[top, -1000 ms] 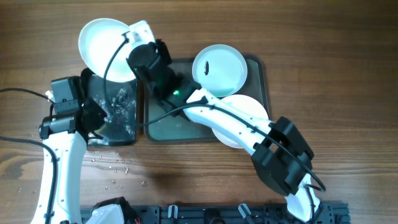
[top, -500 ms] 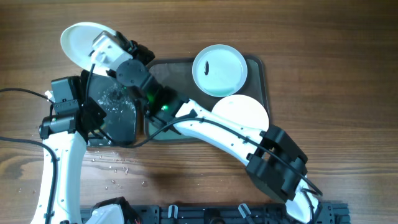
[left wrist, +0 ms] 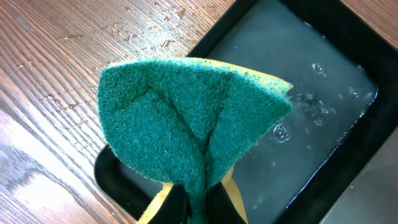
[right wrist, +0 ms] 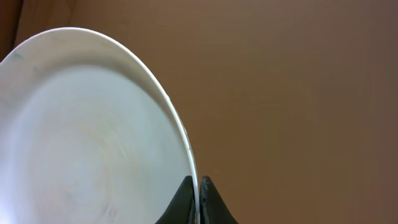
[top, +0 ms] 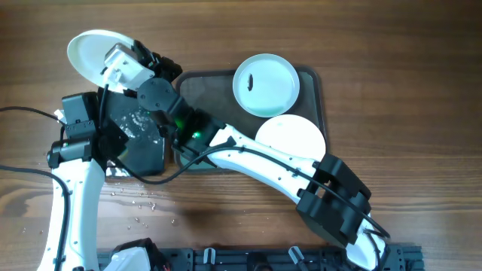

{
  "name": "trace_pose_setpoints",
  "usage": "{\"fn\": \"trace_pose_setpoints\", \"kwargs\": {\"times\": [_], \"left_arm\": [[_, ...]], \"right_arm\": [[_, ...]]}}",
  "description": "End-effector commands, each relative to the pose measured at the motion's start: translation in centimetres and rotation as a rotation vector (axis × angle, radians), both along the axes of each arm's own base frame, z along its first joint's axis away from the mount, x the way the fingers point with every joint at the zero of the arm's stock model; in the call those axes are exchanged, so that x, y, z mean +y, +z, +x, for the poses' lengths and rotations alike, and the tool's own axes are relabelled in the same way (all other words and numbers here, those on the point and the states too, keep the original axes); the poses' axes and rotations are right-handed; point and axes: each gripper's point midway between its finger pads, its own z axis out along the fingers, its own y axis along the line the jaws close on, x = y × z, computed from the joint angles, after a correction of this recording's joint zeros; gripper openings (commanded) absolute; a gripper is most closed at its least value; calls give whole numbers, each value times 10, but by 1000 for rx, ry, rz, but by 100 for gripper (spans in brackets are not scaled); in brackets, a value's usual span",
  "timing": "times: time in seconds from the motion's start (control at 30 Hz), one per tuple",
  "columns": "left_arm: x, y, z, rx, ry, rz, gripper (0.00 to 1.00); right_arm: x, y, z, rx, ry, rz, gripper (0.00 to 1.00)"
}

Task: Clean dirty plates on tray and stack at the side
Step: 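Lift the scrubbed white plate with the right gripper and swing it rightward, then set the white plate down on the table right of the tray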

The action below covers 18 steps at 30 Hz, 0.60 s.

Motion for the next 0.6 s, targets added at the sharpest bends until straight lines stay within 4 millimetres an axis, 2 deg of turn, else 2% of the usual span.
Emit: {"fn": "trace_pose_setpoints", "kwargs": {"times": [0.0, 0.17, 0.33, 0.43, 0.57], "left_arm": [[5, 4, -1, -17, 28, 19, 4], [5, 4, -1, -17, 28, 19, 4], [6, 5, 0, -22, 35, 15, 4], [4, 6, 3, -35, 29, 9, 4], [1, 8, 11, -69, 15, -8, 4]], "right_arm": [[-10, 5, 14, 51, -45, 138, 4], [-24, -13, 29, 159, -81, 228, 4], [-18, -59, 31, 468, 56, 322, 4], [-34, -63, 38, 665, 119, 435, 4], [-50, -59, 32, 882, 227, 531, 5]]}}
